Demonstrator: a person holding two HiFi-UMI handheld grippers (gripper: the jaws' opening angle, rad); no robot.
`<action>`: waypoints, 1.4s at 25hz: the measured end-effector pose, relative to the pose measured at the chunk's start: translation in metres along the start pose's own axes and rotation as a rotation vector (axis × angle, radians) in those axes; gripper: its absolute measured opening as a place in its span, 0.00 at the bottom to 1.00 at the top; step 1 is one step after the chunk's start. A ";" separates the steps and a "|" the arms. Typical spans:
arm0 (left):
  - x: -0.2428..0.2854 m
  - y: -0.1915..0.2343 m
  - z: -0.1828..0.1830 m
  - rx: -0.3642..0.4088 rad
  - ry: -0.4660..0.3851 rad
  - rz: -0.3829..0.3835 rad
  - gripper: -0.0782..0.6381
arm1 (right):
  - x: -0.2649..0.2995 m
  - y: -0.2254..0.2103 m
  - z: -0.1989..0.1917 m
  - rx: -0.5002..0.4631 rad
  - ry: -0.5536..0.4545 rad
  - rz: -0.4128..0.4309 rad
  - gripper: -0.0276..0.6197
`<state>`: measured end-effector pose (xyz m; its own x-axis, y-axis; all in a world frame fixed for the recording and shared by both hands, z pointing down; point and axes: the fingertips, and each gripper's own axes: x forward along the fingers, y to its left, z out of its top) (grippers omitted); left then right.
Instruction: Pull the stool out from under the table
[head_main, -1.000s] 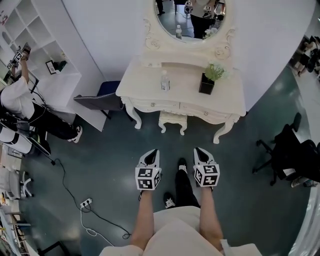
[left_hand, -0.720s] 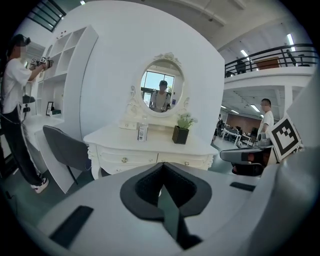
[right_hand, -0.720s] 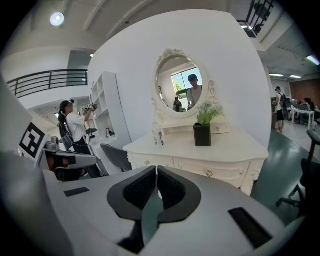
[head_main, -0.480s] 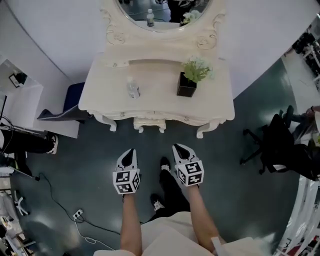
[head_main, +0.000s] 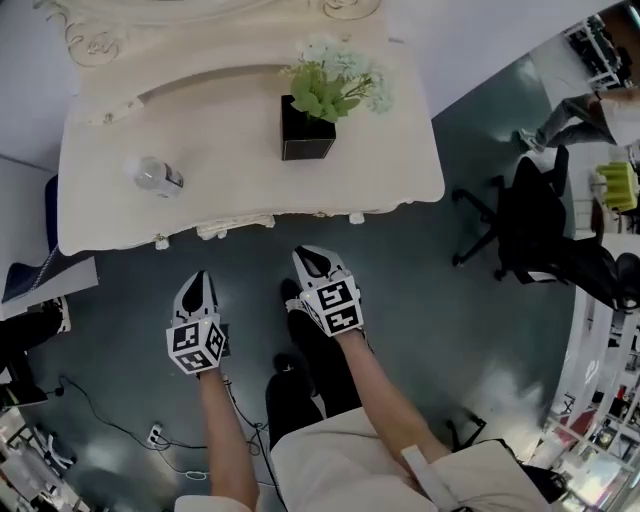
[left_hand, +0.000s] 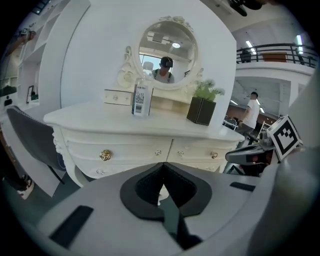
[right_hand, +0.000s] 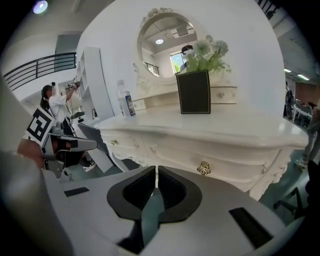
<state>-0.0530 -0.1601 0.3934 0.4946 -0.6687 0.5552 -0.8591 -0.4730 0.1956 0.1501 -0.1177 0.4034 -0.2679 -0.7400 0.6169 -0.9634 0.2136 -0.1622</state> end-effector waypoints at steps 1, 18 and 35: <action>0.011 0.003 -0.004 0.018 0.007 -0.010 0.13 | 0.008 -0.005 -0.005 0.002 0.009 -0.013 0.12; 0.065 0.078 -0.105 0.113 0.059 -0.002 0.13 | 0.089 0.009 -0.102 0.086 0.092 0.044 0.12; 0.164 0.111 -0.186 0.188 0.139 -0.107 0.13 | 0.200 -0.038 -0.174 0.093 0.124 0.019 0.12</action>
<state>-0.0919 -0.2160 0.6565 0.5470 -0.5302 0.6478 -0.7570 -0.6438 0.1122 0.1355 -0.1630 0.6664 -0.2882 -0.6509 0.7023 -0.9566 0.1624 -0.2421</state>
